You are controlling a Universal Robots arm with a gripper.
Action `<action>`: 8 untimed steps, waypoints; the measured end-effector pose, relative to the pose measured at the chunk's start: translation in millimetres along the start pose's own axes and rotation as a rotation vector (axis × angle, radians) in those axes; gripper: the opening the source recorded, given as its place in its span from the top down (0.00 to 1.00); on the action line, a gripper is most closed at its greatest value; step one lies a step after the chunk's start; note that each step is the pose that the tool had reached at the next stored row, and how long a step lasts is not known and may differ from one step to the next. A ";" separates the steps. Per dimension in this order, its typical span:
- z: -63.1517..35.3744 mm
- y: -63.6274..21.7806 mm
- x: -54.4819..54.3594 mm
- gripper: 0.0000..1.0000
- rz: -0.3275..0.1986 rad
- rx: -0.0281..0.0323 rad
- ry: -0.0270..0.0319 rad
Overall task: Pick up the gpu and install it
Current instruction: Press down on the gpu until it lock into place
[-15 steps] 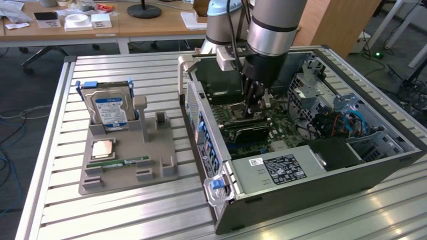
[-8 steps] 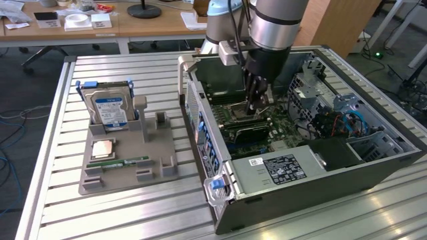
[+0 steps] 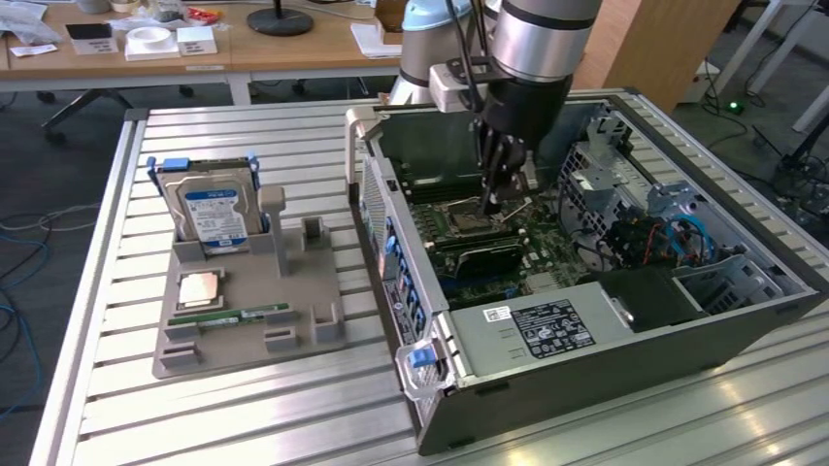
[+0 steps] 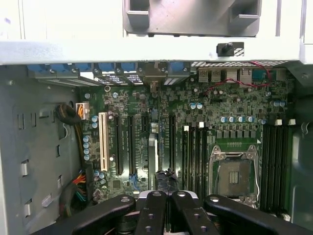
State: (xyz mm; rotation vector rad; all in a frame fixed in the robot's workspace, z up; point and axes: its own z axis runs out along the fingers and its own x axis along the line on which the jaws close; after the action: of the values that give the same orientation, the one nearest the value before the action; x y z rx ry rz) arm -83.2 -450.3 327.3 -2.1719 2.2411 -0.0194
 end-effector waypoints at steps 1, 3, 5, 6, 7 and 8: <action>-0.8 -0.2 0.0 0.89 0.000 0.0001 0.0000; -0.8 -0.2 0.0 0.89 0.000 0.0001 -0.0002; -0.8 -0.3 0.0 0.89 0.000 0.0001 -0.0002; -0.9 -0.3 0.0 0.89 0.000 0.0000 0.0000; -0.9 -0.5 0.0 0.89 0.000 0.0000 0.0001; -1.0 -1.1 0.0 0.89 0.000 -0.0001 0.0002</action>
State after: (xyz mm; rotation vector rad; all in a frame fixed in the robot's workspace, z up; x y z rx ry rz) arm -82.2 -450.4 328.3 -2.1723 2.2410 -0.0195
